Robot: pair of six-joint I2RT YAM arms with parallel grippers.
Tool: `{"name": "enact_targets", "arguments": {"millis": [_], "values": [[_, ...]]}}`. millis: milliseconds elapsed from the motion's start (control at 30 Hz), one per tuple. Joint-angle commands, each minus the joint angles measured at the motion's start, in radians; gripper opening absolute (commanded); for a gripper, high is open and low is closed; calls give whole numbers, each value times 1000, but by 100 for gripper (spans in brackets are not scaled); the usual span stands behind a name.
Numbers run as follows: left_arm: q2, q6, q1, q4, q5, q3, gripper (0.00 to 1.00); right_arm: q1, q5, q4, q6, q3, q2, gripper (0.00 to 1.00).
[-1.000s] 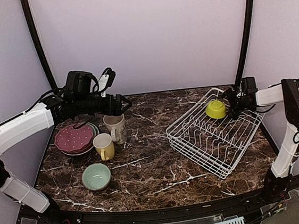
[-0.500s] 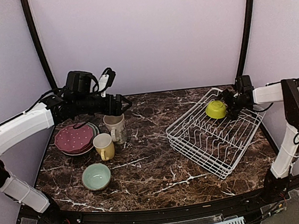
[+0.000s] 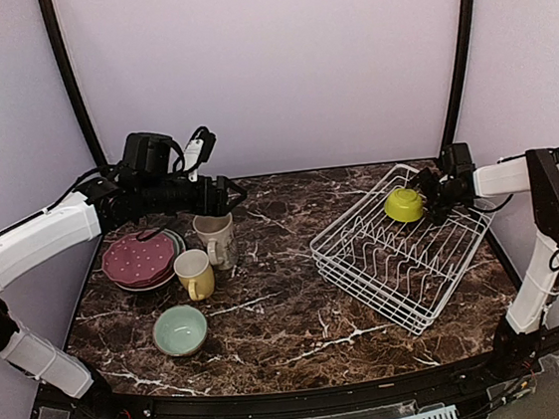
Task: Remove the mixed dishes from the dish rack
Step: Grab the bowl from the dish rack.
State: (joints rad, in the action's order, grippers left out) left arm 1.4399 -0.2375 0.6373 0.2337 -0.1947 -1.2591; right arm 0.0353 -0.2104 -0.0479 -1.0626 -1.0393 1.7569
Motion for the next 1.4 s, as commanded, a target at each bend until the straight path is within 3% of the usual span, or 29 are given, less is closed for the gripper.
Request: {"name": "enact_targets", "arguments": {"millis": [0, 167, 533, 667, 833, 1000, 1233, 1367], "values": [[-12, -9, -8, -2, -17, 9, 80, 34, 22, 6, -30, 27, 25, 97], [-17, -9, -11, -3, -19, 9, 80, 54, 34, 97, 109, 96, -46, 98], [-26, -10, -14, -5, -21, 9, 80, 64, 51, -149, 671, 48, -269, 98], [-26, -12, -17, -6, -28, 10, 80, 86, 67, -254, 891, -37, -267, 99], [-27, -16, -18, -9, -34, 11, 80, 172, 190, -273, 1336, -50, -279, 99], [-30, -18, -18, -11, -36, 13, 80, 182, 205, -370, 1641, -148, -188, 98], [-39, -10, -18, -7, -20, 13, 80, 184, 234, -392, 1874, -186, -102, 87], [-36, -10, -18, -7, -27, 11, 80, 183, 225, -293, 1926, -153, -95, 85]]}}
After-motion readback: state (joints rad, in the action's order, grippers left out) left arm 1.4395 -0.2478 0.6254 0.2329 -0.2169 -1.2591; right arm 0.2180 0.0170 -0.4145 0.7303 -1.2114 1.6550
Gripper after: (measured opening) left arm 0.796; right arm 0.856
